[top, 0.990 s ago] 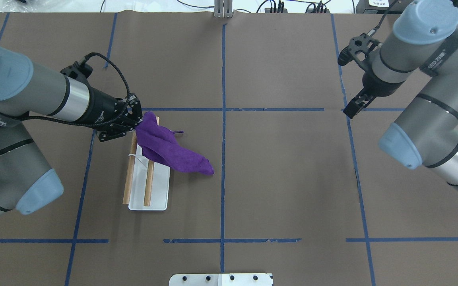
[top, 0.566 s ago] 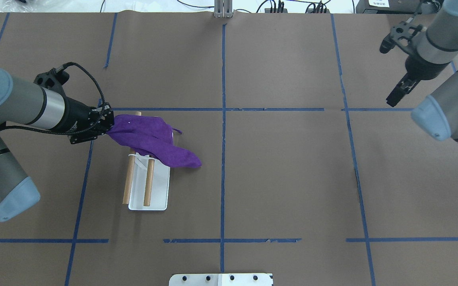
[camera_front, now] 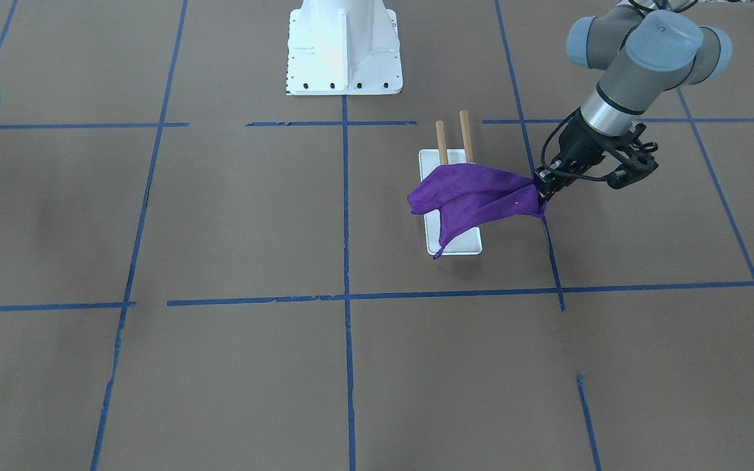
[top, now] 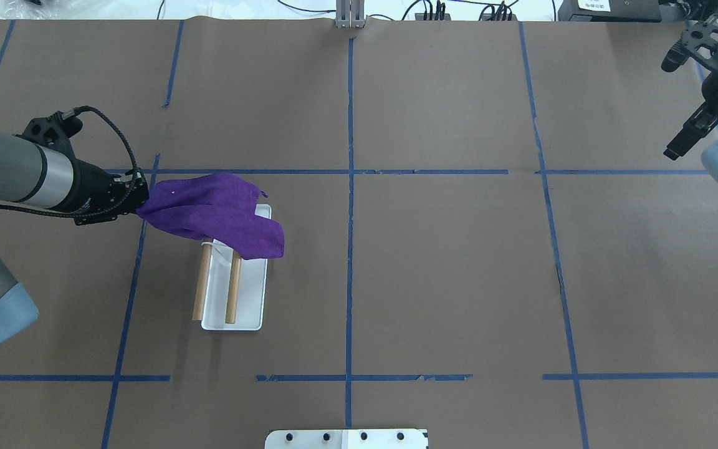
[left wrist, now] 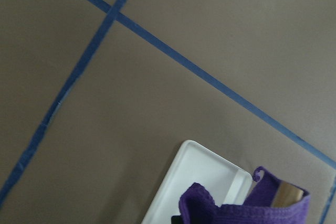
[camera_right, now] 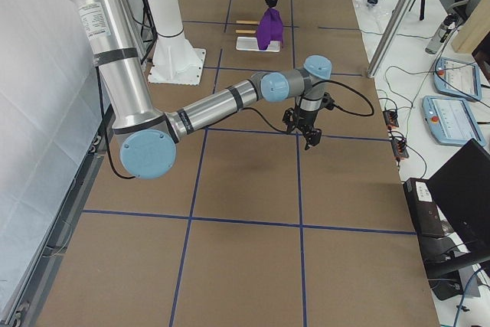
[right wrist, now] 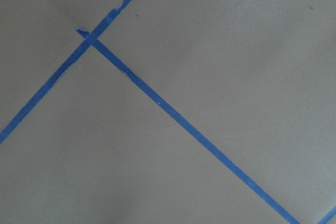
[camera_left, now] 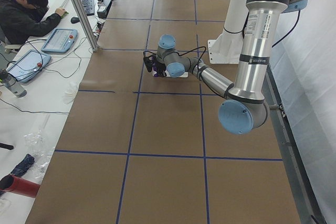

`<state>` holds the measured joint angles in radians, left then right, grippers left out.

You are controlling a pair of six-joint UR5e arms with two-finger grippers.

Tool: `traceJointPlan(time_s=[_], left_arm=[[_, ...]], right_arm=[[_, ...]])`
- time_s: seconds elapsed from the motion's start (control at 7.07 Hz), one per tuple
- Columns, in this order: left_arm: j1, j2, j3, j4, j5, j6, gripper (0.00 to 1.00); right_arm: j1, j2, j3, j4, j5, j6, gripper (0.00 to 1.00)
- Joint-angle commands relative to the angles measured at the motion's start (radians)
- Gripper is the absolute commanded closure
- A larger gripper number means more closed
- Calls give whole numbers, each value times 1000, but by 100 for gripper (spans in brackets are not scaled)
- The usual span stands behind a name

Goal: Hang towel on rack

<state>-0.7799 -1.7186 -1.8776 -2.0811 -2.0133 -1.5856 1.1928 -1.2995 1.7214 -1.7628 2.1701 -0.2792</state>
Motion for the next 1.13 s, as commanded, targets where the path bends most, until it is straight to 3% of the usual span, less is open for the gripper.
traceJointPlan(time_s=[0.0, 0.28, 0.57, 0.99], left_arm=[[-5, 8, -12, 6, -5, 123, 0], [-88, 110, -14, 7, -15, 507, 0], [-271, 204, 17, 21, -117, 979, 0], [-579, 214, 56, 321, -127, 1593, 0]], right_arm=[[68, -32, -12, -1, 49, 5, 0], [181, -102, -57, 0, 106, 5, 0], [270, -203, -59, 0, 105, 6, 0], [356, -282, -88, 2, 114, 12, 0]])
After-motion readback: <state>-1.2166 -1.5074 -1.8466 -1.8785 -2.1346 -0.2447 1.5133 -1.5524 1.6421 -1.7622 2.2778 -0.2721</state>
